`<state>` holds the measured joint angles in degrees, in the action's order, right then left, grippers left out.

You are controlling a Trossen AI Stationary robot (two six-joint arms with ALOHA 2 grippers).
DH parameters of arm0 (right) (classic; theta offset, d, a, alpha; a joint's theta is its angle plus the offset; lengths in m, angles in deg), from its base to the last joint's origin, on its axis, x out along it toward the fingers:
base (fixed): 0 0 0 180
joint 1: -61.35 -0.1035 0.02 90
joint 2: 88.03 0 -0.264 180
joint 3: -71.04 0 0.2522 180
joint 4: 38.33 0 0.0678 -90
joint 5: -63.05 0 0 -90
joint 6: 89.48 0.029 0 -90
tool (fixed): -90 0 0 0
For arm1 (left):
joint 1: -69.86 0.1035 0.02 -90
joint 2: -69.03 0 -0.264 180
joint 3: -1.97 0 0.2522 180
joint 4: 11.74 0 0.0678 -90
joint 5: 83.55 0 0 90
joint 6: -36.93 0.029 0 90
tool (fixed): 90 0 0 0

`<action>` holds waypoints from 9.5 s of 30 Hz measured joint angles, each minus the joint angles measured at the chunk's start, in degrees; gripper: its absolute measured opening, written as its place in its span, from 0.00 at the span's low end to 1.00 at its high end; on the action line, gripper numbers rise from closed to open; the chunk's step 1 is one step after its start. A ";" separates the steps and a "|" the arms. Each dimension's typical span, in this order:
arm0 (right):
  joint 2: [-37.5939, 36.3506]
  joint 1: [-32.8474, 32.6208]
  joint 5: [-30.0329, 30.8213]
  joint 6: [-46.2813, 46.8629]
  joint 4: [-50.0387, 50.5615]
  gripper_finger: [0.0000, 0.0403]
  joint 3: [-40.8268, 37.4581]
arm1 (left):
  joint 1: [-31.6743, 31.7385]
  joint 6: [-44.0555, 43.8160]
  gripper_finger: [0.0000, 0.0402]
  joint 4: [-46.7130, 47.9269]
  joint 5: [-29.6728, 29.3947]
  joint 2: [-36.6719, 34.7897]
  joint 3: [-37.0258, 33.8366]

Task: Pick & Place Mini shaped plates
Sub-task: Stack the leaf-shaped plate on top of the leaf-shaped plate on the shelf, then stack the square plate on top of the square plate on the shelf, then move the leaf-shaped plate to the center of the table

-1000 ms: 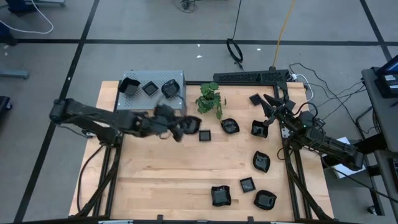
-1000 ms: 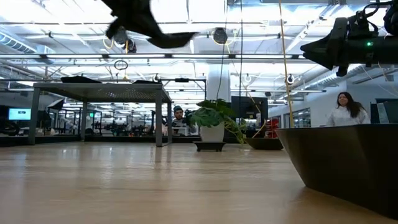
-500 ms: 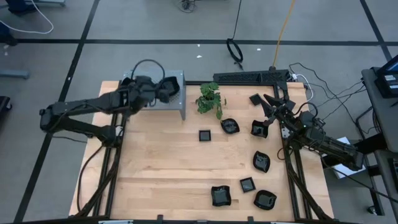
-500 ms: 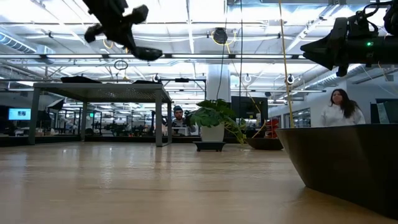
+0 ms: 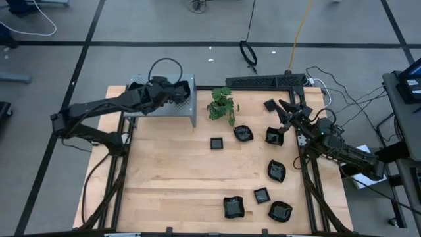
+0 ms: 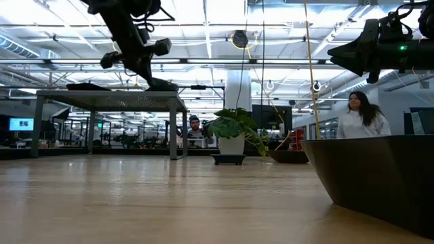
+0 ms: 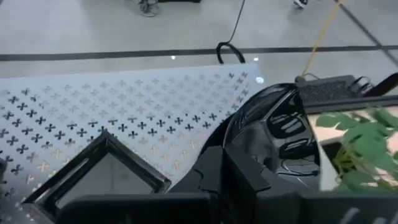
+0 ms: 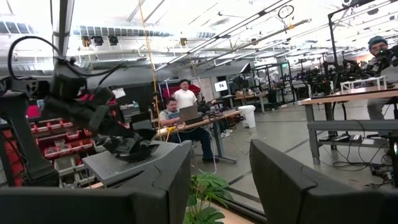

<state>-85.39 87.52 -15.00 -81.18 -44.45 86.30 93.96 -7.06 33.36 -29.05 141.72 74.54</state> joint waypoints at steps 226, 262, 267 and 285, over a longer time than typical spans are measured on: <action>40.94 -11.27 -10.05 -18.41 11.15 0.38 18.15 | -5.86 46.74 0.37 15.18 -14.39 -0.09 -0.02; 42.59 -15.17 -10.47 -17.86 25.91 0.38 24.36 | -13.28 25.22 0.37 -4.89 14.51 -11.53 0.00; 47.09 -20.12 -10.44 -17.94 29.35 0.38 24.34 | -18.22 25.51 0.37 -16.42 20.78 -8.70 0.02; 71.51 -26.64 4.50 -27.90 15.87 0.38 24.36 | -31.64 25.88 0.37 -30.33 20.48 0.96 0.00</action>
<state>-13.88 60.88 -10.50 -109.07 -28.59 110.65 62.33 18.82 3.03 -8.57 142.67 74.54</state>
